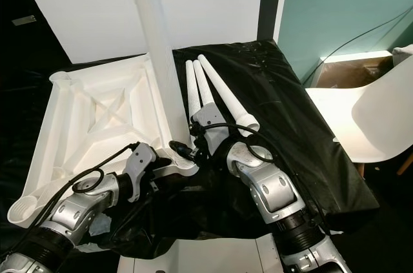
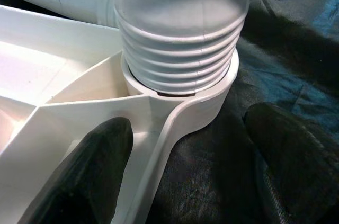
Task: Building children table
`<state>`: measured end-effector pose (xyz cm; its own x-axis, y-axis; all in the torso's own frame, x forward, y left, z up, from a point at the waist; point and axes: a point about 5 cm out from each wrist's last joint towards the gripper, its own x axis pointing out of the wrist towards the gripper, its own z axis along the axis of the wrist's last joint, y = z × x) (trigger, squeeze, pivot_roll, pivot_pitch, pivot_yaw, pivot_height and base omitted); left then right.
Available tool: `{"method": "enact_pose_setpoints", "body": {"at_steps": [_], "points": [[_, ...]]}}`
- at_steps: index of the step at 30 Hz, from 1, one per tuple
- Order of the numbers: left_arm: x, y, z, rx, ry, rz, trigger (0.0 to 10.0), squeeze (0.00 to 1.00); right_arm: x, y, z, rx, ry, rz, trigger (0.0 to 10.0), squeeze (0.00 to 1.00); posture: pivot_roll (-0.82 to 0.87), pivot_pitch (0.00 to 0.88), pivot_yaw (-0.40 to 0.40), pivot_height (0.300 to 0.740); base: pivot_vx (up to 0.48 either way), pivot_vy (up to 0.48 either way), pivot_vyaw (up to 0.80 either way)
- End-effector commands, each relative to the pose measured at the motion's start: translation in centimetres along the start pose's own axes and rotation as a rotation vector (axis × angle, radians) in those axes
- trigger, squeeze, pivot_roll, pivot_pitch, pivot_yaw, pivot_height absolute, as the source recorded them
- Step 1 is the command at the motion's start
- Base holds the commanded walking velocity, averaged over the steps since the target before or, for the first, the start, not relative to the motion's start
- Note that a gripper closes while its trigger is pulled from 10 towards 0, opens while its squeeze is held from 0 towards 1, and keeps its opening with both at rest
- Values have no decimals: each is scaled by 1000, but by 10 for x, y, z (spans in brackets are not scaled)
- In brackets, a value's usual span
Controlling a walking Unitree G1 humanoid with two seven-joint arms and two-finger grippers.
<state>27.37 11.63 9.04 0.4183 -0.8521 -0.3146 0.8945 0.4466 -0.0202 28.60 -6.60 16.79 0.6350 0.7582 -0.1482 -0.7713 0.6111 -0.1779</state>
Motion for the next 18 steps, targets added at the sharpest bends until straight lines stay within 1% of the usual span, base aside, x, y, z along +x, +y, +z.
{"method": "enact_pose_setpoints", "body": {"at_steps": [1, 7, 8, 10, 12, 16, 18], "points": [[3, -7, 1, 9, -18, -97, 10000, 0, -1, -2, -16, 14, 82, -11, 10000, 0, -95, 0, 67, 740, 0, 0, 0], [2, -6, 2, 8, -26, -86, 10000, 0, 0, -1, -19, 9, 90, -2, 10000, 0, -93, 0, 66, 740, 0, 0, 0], [-4, -2, 3, 15, -33, -49, 10000, 0, -5, 9, -43, 6, 136, 50, 10000, 0, -79, 0, 69, 740, 0, 0, 0], [-4, -2, 3, 15, -33, -49, 10000, 0, -5, 9, -43, 6, 136, 50, 10000, 0, -79, 0, 69, 740, 0, 0, 0], [-7, 0, 3, 20, -37, -32, 10000, 0, -11, 13, -55, 6, 156, 70, 10000, 0, -81, 0, 71, 740, 0, 0, 0], [-7, 1, 4, 23, -39, -30, 10000, 0, -13, 14, -56, 1, 152, 75, 10000, 0, -85, 0, 73, 740, 0, 0, 0], [-6, 2, 5, 26, -41, -30, 10000, 0, -18, 12, -58, 22, 151, 75, 10000, 0, -94, 0, 80, 740, 0, 0, 0]]}}
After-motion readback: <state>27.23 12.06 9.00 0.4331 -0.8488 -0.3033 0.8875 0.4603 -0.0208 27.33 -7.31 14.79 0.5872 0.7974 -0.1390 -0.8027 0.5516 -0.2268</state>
